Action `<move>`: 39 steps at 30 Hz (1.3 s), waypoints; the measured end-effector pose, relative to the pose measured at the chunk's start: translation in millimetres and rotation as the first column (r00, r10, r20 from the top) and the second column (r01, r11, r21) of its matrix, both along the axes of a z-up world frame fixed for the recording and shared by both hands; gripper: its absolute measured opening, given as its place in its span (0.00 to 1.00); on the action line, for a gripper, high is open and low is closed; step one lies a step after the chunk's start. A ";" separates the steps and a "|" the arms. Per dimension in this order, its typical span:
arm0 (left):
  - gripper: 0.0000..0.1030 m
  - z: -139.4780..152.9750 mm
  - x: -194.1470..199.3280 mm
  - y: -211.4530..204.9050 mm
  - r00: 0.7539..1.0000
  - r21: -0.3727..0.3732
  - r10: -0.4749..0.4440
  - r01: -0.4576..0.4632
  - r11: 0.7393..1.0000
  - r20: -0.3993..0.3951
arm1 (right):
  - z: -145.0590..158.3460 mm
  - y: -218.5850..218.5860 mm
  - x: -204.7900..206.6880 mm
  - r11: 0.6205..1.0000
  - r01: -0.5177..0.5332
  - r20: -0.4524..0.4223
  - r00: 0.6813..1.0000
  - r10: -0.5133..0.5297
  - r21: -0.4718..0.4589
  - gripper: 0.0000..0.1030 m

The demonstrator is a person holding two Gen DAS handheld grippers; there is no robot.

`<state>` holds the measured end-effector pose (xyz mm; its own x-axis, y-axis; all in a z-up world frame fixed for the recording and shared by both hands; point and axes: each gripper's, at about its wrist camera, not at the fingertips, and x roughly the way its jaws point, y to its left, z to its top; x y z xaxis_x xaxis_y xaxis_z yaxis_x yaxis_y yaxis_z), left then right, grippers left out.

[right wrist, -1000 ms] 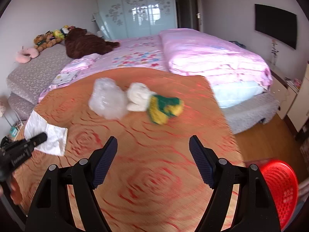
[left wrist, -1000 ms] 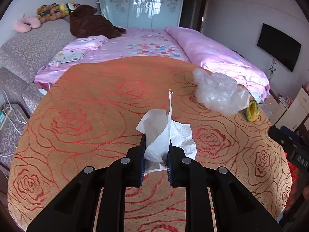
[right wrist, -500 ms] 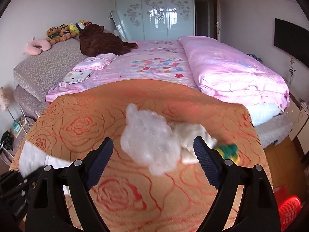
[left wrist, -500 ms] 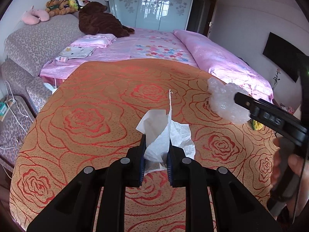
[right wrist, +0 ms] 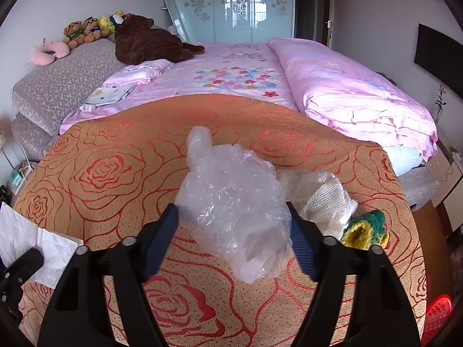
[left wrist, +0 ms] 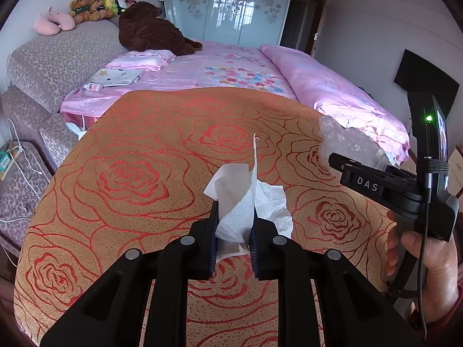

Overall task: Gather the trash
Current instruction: 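Close the right tool on the clear plastic bag while the left tool holds the tissues, then carry the tissues and plastic bag in both tools over the red basket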

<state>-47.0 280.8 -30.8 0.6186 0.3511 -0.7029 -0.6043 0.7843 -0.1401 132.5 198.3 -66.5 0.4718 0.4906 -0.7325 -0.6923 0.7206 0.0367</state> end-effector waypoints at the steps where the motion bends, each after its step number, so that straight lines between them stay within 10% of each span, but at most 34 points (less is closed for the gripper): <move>1: 0.16 -0.3 0.1 0.2 1.000 0.000 0.001 -0.001 1.000 0.001 | -0.3 0.5 -0.5 1.000 -0.003 0.004 1.000 0.003 -0.001 0.60; 8: 0.16 4.2 -2.1 -2.7 1.000 0.016 0.000 0.000 1.000 0.005 | 4.7 -4.2 -8.3 1.000 -0.023 0.002 1.000 0.023 0.008 0.48; 39: 0.16 21.7 7.5 -50.9 0.995 0.072 -0.103 0.102 0.992 0.017 | 40.4 -136.0 -60.4 0.985 0.099 -0.035 0.995 -0.095 0.139 0.47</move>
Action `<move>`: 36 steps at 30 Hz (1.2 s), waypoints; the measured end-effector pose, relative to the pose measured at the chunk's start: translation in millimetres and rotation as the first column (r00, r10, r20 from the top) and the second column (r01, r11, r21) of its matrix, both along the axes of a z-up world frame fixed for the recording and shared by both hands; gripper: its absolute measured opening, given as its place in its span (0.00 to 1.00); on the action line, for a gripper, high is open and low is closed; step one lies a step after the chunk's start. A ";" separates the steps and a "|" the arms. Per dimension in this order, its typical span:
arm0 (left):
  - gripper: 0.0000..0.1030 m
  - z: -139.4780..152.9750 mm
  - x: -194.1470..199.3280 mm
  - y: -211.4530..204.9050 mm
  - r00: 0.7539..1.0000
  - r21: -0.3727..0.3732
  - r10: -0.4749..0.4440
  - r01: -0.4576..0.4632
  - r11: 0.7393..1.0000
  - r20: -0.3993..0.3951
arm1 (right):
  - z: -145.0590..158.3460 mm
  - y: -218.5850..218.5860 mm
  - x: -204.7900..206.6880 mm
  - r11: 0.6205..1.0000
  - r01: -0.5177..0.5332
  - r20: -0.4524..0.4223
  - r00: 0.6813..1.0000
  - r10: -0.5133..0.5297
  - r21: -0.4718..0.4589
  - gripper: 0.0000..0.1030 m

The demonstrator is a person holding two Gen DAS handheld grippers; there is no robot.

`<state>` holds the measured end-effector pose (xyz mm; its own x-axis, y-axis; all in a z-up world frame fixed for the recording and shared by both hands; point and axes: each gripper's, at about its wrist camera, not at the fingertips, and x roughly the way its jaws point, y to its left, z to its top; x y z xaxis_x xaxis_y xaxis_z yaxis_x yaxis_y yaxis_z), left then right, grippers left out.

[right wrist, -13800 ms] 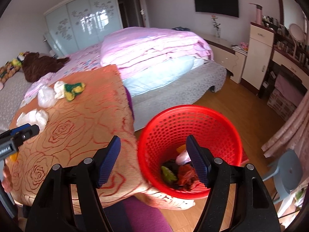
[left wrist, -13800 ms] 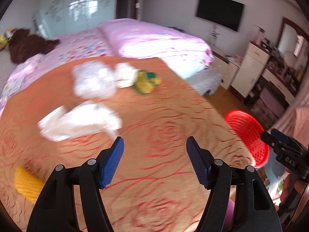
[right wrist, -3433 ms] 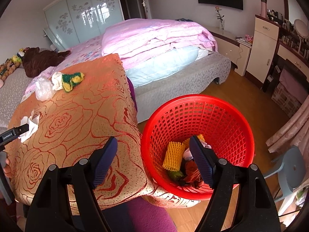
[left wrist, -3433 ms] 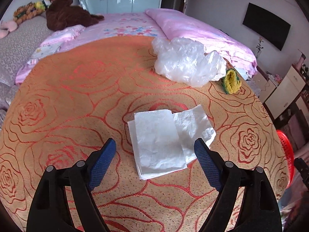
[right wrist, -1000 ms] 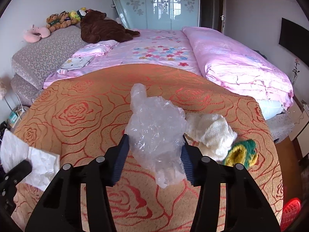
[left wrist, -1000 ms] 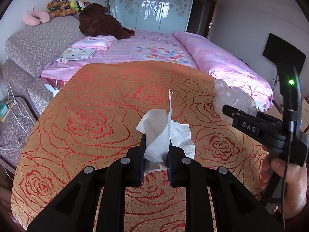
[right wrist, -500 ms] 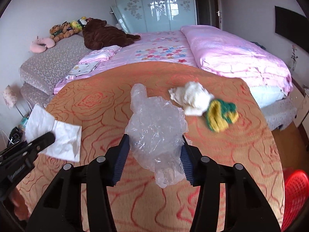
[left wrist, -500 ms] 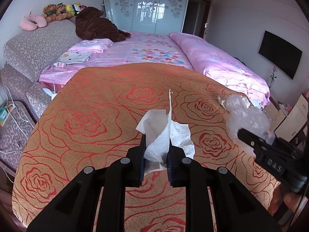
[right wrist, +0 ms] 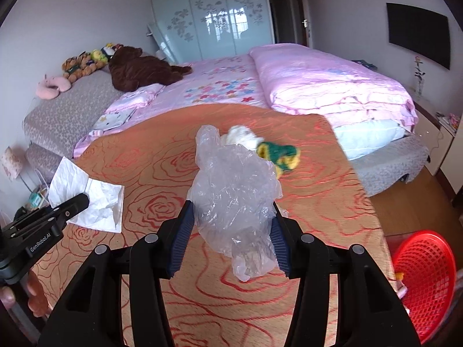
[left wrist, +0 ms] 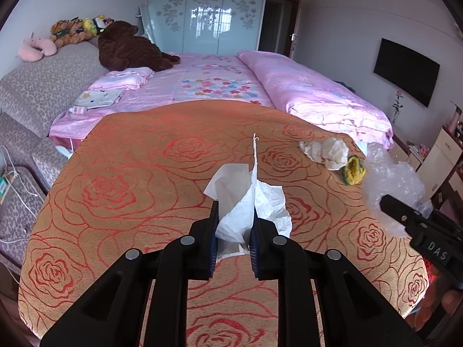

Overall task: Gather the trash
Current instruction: 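Carry the tissues and plastic bag in both tools over the red basket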

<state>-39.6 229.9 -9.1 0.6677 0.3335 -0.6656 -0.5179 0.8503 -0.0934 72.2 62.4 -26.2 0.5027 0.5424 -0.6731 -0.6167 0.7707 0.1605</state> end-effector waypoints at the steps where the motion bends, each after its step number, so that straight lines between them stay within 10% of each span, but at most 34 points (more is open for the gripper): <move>1: 0.16 0.6 0.0 -1.3 1.000 0.002 -0.006 0.006 1.000 0.000 | 2.1 -4.1 0.0 1.000 0.006 0.003 1.000 -0.006 0.001 0.48; 20: 0.16 4.1 26.6 -55.9 0.984 -0.001 -0.180 0.180 0.984 -0.001 | 15.1 -94.7 9.0 0.985 0.171 0.021 0.985 -0.171 0.005 0.48; 36: 0.16 13.9 71.6 -132.1 0.905 0.007 -0.426 0.426 0.905 -0.012 | 17.4 -185.8 15.0 0.938 0.346 0.037 0.938 -0.345 -0.020 0.48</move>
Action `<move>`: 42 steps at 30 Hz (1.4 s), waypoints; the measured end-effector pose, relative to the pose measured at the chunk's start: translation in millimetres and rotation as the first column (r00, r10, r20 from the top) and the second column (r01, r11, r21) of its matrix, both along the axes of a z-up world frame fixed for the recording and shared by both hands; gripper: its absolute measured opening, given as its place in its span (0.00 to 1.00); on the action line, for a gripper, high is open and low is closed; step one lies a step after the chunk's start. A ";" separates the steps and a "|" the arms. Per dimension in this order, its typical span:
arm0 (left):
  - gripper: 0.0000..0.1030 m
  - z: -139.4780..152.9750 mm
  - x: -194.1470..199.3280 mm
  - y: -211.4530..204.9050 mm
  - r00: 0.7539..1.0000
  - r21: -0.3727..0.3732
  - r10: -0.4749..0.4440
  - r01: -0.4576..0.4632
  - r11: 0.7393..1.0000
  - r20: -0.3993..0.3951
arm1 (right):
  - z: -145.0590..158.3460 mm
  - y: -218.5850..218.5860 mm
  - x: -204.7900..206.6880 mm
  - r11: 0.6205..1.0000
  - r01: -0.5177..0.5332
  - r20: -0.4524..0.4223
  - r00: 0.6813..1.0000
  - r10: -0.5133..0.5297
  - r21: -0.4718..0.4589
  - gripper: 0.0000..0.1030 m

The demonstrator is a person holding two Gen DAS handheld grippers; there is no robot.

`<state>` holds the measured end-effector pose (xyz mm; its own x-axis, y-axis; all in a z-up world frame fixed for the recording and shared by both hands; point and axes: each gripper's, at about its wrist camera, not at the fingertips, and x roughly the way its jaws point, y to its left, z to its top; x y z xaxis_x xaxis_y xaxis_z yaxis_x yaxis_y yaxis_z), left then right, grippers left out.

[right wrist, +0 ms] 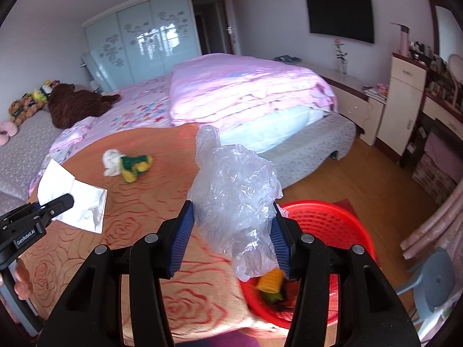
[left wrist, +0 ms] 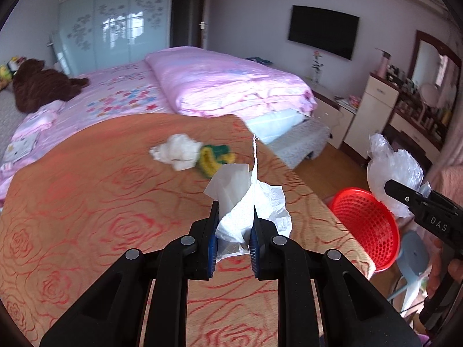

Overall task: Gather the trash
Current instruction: 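Carry the tissues and plastic bag in both tools over the red basket, then open both tools to drop the tissues and plastic bag into the basket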

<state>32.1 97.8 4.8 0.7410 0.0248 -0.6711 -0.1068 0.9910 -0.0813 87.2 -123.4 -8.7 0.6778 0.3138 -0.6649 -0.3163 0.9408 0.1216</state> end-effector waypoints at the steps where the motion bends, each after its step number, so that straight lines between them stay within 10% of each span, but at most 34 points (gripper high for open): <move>1: 0.16 -0.7 2.6 -4.1 1.000 0.002 -0.009 0.009 1.000 -0.002 | -0.4 -5.0 0.3 1.000 0.012 0.000 1.000 -0.012 0.000 0.48; 22: 0.16 -4.2 49.3 -108.4 0.968 0.047 -0.247 0.248 0.968 -0.032 | -21.2 -85.6 -3.1 0.980 0.199 -0.045 0.979 -0.198 0.012 0.48; 42: 0.17 -53.1 94.1 -187.6 0.877 -0.008 -0.446 0.452 0.892 -0.180 | -52.5 -121.8 11.9 0.959 0.282 -0.150 0.949 -0.278 0.010 0.49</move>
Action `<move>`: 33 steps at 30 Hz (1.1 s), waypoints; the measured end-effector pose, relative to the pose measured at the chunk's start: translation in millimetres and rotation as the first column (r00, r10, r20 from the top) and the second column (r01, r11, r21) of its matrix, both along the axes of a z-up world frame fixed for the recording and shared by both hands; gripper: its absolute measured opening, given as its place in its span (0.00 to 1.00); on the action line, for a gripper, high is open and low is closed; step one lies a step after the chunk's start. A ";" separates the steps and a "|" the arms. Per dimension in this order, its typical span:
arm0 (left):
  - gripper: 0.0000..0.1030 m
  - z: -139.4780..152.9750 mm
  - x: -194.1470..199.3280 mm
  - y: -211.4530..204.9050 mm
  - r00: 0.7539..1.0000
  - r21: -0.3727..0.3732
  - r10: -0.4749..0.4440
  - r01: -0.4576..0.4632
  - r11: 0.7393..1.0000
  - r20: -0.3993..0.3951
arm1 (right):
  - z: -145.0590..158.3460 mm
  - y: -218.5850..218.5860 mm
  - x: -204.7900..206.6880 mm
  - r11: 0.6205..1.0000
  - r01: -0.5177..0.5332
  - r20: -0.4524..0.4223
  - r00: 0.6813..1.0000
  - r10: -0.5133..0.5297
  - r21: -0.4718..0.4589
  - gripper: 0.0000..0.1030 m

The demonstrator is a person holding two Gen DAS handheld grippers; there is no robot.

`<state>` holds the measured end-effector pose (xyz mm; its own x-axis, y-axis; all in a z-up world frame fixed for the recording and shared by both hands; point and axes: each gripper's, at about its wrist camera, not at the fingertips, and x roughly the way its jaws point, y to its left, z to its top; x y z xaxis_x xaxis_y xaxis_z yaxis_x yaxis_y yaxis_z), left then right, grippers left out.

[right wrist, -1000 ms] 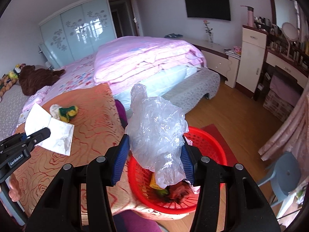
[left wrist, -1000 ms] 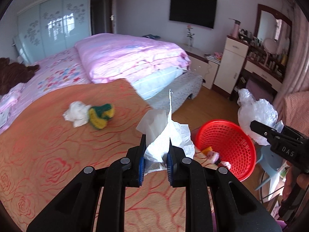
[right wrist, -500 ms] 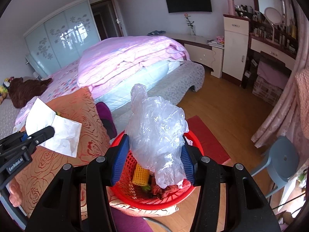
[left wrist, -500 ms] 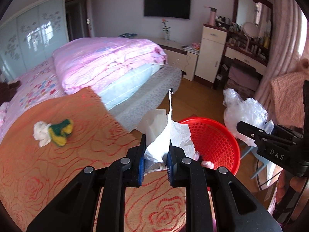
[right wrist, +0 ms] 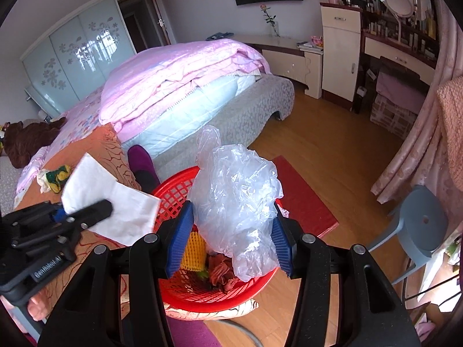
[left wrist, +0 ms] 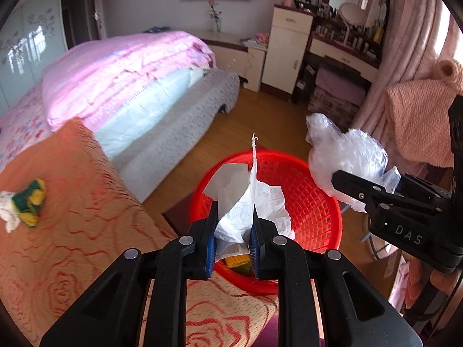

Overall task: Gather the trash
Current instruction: 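Open both tools to drop the tissues and plastic bag into the basket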

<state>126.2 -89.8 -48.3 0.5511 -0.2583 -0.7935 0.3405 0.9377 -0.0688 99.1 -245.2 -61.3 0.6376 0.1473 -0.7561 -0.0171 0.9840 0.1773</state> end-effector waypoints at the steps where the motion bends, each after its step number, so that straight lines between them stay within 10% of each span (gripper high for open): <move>1: 0.17 -3.5 0.7 -2.8 1.000 0.005 -0.009 0.009 1.000 -0.008 | -1.9 -0.6 0.8 1.000 0.000 -0.005 1.000 0.000 0.002 0.49; 13: 0.48 -13.0 -4.4 -4.6 1.000 0.038 -0.018 0.018 0.999 -0.018 | -15.7 2.3 6.1 1.000 -0.013 -0.060 0.998 0.014 0.015 0.56; 33: 0.60 9.9 -20.0 50.7 0.990 -0.002 0.135 -0.135 0.991 0.048 | -9.9 9.2 0.0 1.000 -0.020 -0.040 0.999 0.019 -0.012 0.67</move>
<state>106.2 -39.1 -38.4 0.6180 -0.1782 -0.7657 0.2137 0.9754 -0.0544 99.1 -236.0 -71.2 0.6042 0.1496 -0.7827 -0.0293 0.9857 0.1659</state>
